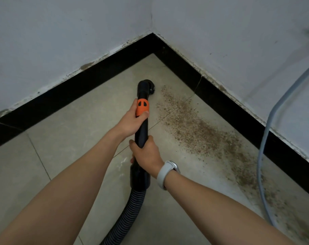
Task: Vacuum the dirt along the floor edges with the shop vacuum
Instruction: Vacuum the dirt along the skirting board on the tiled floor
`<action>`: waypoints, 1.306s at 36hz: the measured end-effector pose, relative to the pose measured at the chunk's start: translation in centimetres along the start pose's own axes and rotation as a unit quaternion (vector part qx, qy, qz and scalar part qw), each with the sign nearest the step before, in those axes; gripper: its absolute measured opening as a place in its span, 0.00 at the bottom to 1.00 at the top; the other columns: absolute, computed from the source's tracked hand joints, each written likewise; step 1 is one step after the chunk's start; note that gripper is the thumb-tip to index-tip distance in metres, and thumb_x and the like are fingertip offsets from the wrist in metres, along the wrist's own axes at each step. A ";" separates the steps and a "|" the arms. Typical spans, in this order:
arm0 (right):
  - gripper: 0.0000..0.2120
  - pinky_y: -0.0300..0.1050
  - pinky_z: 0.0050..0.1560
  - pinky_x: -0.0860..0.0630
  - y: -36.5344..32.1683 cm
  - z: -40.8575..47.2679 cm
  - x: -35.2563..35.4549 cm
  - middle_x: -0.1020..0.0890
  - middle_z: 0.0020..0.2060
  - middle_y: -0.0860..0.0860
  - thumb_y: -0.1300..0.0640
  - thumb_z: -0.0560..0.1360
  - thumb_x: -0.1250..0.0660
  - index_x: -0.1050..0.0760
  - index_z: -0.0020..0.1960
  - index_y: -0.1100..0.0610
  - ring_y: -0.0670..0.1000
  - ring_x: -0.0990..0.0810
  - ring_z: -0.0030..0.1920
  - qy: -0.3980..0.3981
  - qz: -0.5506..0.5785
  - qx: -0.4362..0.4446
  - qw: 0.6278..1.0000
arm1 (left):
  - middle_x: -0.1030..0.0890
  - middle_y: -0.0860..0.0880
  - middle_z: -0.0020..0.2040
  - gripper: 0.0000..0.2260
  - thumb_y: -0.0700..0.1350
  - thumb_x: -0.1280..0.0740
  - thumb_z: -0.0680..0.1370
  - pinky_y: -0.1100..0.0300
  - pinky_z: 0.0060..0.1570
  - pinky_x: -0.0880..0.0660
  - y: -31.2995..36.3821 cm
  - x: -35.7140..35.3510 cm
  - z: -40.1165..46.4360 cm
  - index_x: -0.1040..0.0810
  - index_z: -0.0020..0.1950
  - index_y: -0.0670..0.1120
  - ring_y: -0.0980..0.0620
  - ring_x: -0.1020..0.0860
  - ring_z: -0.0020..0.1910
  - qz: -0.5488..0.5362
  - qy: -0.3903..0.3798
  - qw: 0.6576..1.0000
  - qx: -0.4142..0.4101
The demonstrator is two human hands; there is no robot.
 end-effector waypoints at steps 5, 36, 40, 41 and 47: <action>0.11 0.39 0.28 0.24 0.4 -0.2 1.2 0.23 0.34 0.54 0.51 0.80 0.37 0.35 0.52 0.57 0.47 0.23 0.26 0.011 0.037 0.040 0.998 | 0.28 0.57 0.52 0.27 0.46 0.40 0.82 0.79 0.39 0.33 0.8 -1.4 0.4 0.48 0.78 0.50 0.59 0.28 0.49 0.001 -0.044 0.999 -0.008; 0.07 0.41 0.23 0.29 2.1 -1.6 6.4 0.25 0.33 0.57 0.60 0.74 0.35 0.32 0.49 0.59 0.53 0.25 0.24 0.103 0.022 -0.017 0.994 | 0.30 0.48 0.65 0.31 0.46 0.39 0.81 0.66 0.54 0.32 1.4 -7.0 0.4 0.52 0.79 0.48 0.52 0.28 0.60 -0.029 -0.108 0.993 -0.033; 0.07 0.41 0.24 0.29 2.5 -2.1 5.6 0.25 0.34 0.58 0.61 0.74 0.35 0.33 0.47 0.57 0.55 0.25 0.25 0.076 0.008 -0.015 0.997 | 0.30 0.49 0.62 0.29 0.45 0.40 0.82 0.71 0.48 0.32 0.6 -6.4 -0.7 0.53 0.78 0.50 0.54 0.28 0.57 -0.036 -0.080 0.996 -0.030; 0.07 0.42 0.25 0.28 2.3 -1.9 5.2 0.25 0.34 0.58 0.61 0.74 0.35 0.33 0.47 0.57 0.55 0.25 0.24 0.065 0.006 -0.015 0.998 | 0.30 0.50 0.62 0.29 0.45 0.40 0.82 0.70 0.49 0.32 0.5 -5.8 -0.8 0.52 0.78 0.50 0.55 0.28 0.55 -0.040 -0.065 0.997 -0.028; 0.08 0.49 0.34 0.23 -1.5 -1.5 2.9 0.24 0.37 0.57 0.62 0.74 0.36 0.34 0.50 0.57 0.53 0.23 0.27 -0.015 0.008 -0.014 1.000 | 0.31 0.52 0.59 0.30 0.44 0.39 0.81 0.64 0.50 0.31 3.0 -1.7 -1.6 0.53 0.78 0.50 0.54 0.28 0.54 -0.060 0.001 0.998 -0.010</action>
Point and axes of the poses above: each hand's wrist, its own z-axis towards the middle knuckle, its own x-axis out of the back of the hand, y = z × x, the point moved 9 cm from there along z, towards the middle knuckle
